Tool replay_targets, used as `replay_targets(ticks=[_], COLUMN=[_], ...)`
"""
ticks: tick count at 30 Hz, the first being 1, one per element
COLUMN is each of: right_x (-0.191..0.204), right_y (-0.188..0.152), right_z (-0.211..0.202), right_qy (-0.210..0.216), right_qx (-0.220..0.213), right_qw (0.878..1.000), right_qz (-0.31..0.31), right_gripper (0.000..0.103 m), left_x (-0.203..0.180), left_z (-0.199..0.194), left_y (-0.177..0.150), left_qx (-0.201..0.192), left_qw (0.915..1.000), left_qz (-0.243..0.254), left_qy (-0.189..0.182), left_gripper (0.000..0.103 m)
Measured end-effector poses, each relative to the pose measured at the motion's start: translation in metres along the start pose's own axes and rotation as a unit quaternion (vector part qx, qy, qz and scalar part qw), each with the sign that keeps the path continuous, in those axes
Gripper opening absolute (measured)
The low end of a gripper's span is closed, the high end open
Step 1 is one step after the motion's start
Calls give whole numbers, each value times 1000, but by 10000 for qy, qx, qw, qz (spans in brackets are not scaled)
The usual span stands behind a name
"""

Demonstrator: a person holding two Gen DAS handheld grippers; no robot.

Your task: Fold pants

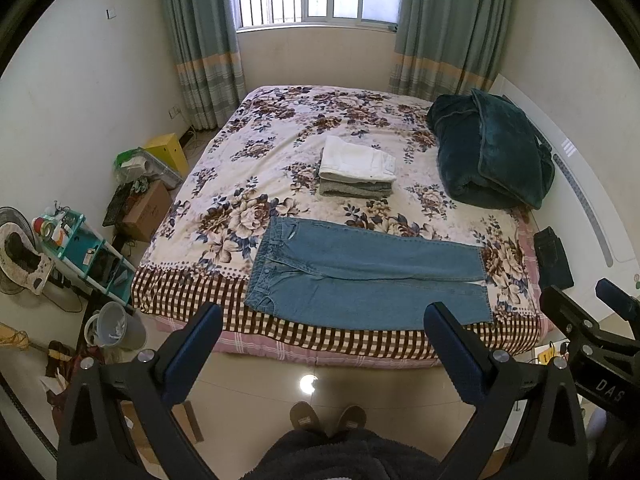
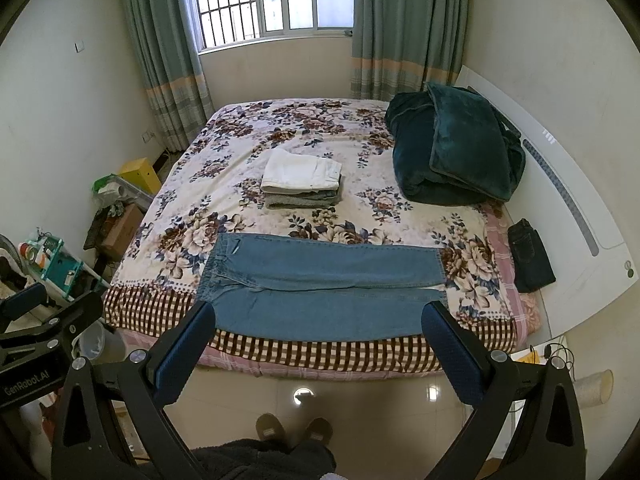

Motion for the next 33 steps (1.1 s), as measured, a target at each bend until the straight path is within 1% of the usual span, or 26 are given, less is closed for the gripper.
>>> replay_targets(ticks=[2, 3, 5, 21, 26, 32, 33], right_x=[1, 10, 12, 11, 19, 29, 25], right_y=[0, 9, 10, 6, 9, 12, 11], right_z=[-1, -8, -10, -7, -12, -9, -3], right_qy=[9, 6, 8, 5, 24, 114, 132], right_qx=[7, 1, -7, -2, 34, 124, 145], right_qw=[10000, 10000, 10000, 10000, 10000, 9998, 9998], right_qz=[-1, -19, -20, -11, -36, -72, -72], right_gripper=[103, 103, 103, 103, 103, 103, 103], left_x=[0, 0, 1, 1, 1, 0, 0], left_z=[1, 0, 0, -1, -5, 0, 3], left_y=[0, 0, 1, 2, 4, 4, 4], left_qx=[0, -4, -8, 14, 30, 52, 48], left_qw=[10000, 10000, 10000, 10000, 10000, 9999, 9999], left_qz=[12, 9, -9, -8, -20, -114, -141], left_qy=[0, 5, -1, -23, -49, 33, 67], left_gripper=[103, 103, 103, 103, 103, 103, 103])
Point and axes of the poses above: each gripper's, at about its wrist camera, not at the fingertips, and z roughly the way its jaws point, x to its left, y to its top, the point moved 8 cm from there along z, roughly the way its jaws point, and after that the axes turned 4 degrees about x, right-handed, at the moved point
